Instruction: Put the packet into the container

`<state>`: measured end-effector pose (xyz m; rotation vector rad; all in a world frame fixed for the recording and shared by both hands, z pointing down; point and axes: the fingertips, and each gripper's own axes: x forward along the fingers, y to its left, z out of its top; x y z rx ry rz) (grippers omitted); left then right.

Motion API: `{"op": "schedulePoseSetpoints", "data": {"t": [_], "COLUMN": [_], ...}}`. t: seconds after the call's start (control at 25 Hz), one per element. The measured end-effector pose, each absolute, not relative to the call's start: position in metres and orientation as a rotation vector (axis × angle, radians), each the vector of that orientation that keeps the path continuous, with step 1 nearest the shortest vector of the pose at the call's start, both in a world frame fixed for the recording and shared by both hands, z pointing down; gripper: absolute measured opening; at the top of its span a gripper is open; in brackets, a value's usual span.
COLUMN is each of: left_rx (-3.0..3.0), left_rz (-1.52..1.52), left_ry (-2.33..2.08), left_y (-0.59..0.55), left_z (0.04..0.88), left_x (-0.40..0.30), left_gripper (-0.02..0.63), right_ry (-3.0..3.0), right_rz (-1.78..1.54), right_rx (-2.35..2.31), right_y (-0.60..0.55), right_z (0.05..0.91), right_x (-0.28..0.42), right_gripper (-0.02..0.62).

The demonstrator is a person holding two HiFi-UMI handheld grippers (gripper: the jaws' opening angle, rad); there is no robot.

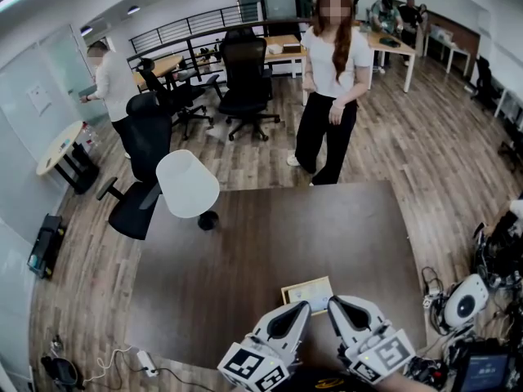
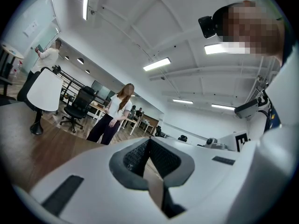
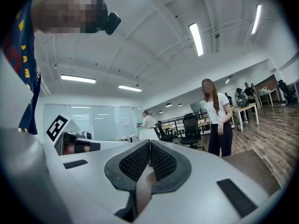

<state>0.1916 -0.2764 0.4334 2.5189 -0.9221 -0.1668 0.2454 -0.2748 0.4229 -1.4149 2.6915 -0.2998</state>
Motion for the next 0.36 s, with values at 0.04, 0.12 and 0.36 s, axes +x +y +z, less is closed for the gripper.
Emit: {"op": "schedulePoseSetpoints", "data": {"t": [0.04, 0.12, 0.36], "left_rx": [2.52, 2.522, 2.525], "left_rz": [-0.166, -0.169, -0.167], "left_ry": [-0.922, -0.923, -0.926], "left_y": [-0.2766, -0.2777, -0.2797], "left_z": [0.4331, 0.4327, 0.4352], "left_x": [0.1915, 0.191, 0.1896], "left_gripper": [0.0, 0.0, 0.0], "right_ry": [2.692, 2.692, 2.691], "right_rz": [-0.299, -0.303, -0.262], "right_rx": [-1.414, -1.413, -1.414], "right_y": [-0.2748, -0.2754, -0.2776], "right_z": [0.4224, 0.4223, 0.4238], "right_x": [0.2454, 0.2448, 0.2466], "right_gripper": [0.011, 0.011, 0.011]}}
